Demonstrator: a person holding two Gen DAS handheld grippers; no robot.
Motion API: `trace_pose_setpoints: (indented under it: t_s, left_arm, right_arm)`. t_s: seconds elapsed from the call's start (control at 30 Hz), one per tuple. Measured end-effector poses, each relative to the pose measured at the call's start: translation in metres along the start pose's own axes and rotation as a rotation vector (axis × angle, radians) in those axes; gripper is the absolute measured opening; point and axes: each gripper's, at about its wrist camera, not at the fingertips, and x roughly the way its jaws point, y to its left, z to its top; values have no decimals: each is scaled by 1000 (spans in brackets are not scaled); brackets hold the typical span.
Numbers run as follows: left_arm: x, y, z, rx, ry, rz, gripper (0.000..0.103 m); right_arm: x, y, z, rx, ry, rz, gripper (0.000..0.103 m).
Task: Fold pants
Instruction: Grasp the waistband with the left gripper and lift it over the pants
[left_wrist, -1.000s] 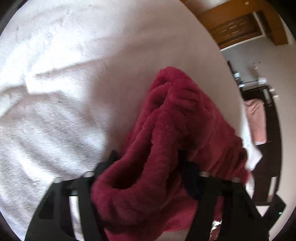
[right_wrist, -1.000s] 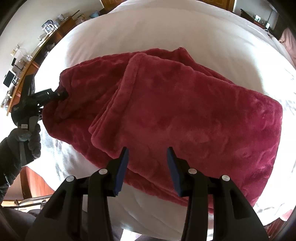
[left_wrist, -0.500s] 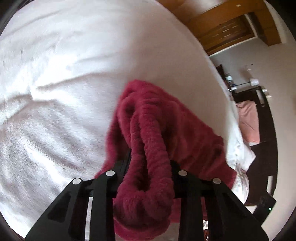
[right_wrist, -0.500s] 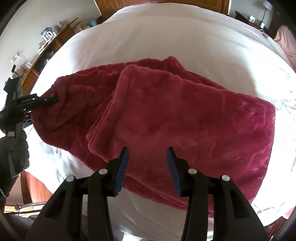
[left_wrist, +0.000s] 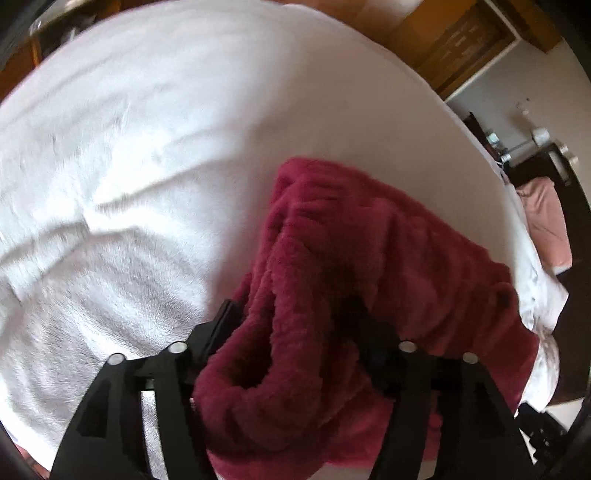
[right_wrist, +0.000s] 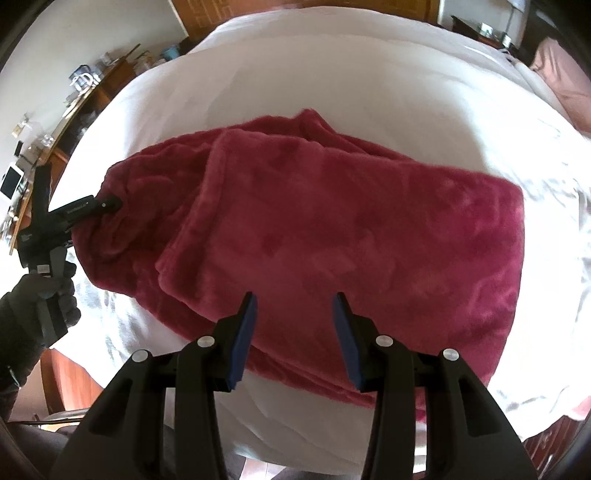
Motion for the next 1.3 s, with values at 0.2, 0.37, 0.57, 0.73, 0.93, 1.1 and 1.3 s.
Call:
trace_pose_setpoints:
  t_s: [0.2,0.37,0.57,0.73,0.93,1.1,1.3]
  left_arm:
    - [24,25,-3,-58,43,-55,82]
    - [32,29,5,-120,104,-143,56]
    - [16,22,-12,-134,150,-305,36]
    - [-19,16,-20,-183,96,-397,34]
    - [-66,4,-14,-254,-5,-499,32]
    - [-106,-38,-17,-202,-68,-557,27]
    - [-140,-132,-34,-26,-62,-612,24]
  right_arm:
    - [1,1,-8,1,19,-10,44]
    - [0,-1,-14,4,29,-19,44]
    - [-5,-6,-14,8,11,-17,44]
    - [-11,-15,-11,8,-17,-1,44]
    - [-26,-35,-13,3,-53,24,44]
    - [-39,-68,-23,33,-71,40,44]
    - [-50,-110,-39,83,-84,60,44]
